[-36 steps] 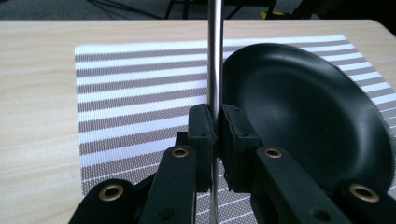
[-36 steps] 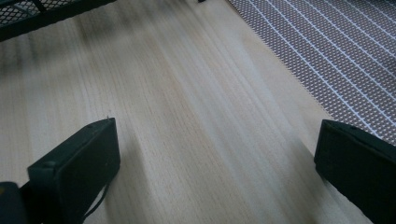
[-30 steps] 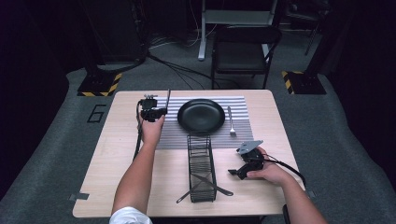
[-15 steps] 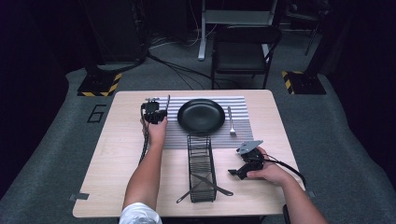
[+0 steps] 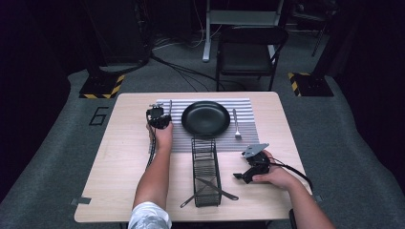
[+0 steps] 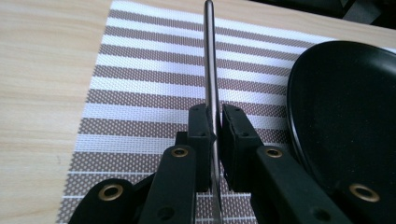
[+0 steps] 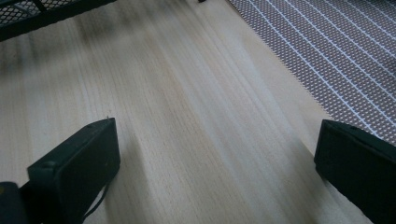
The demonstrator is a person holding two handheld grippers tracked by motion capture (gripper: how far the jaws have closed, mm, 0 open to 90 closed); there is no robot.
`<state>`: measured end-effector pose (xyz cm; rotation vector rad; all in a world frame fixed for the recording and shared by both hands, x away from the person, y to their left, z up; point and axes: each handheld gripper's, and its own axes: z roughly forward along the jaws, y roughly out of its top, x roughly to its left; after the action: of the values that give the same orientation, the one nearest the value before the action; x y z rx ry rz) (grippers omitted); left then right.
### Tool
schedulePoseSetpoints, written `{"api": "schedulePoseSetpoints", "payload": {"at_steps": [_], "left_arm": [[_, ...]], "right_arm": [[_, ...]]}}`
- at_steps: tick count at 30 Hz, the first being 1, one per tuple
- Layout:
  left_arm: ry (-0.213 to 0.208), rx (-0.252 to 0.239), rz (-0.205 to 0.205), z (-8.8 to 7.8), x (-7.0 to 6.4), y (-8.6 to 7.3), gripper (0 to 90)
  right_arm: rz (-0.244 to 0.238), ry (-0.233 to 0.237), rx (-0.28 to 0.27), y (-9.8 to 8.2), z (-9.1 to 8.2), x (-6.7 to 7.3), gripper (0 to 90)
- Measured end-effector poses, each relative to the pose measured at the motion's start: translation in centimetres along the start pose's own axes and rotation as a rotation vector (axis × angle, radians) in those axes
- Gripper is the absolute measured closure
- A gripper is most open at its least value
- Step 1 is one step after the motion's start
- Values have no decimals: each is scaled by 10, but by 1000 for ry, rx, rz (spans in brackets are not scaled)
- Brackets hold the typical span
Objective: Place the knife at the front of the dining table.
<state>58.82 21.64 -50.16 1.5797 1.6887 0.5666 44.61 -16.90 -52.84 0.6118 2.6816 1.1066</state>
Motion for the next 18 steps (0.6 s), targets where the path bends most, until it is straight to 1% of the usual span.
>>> {"api": "schedulePoseSetpoints", "payload": {"at_steps": [4,10,12,15,18], "left_arm": [[13,12,2,7,-1,-5,825],[21,18,15,11,-1,-7,825],[27,31,11,13,0,-7,825],[24,43,9,15,2,-9,824],[17,41,8,15,2,-9,825]], "right_arm": [[0,0,0,0,0,0,0],[0,0,0,0,0,0,0],[0,0,0,0,0,0,0],[0,0,0,0,0,0,0],[0,0,0,0,0,0,0]]}}
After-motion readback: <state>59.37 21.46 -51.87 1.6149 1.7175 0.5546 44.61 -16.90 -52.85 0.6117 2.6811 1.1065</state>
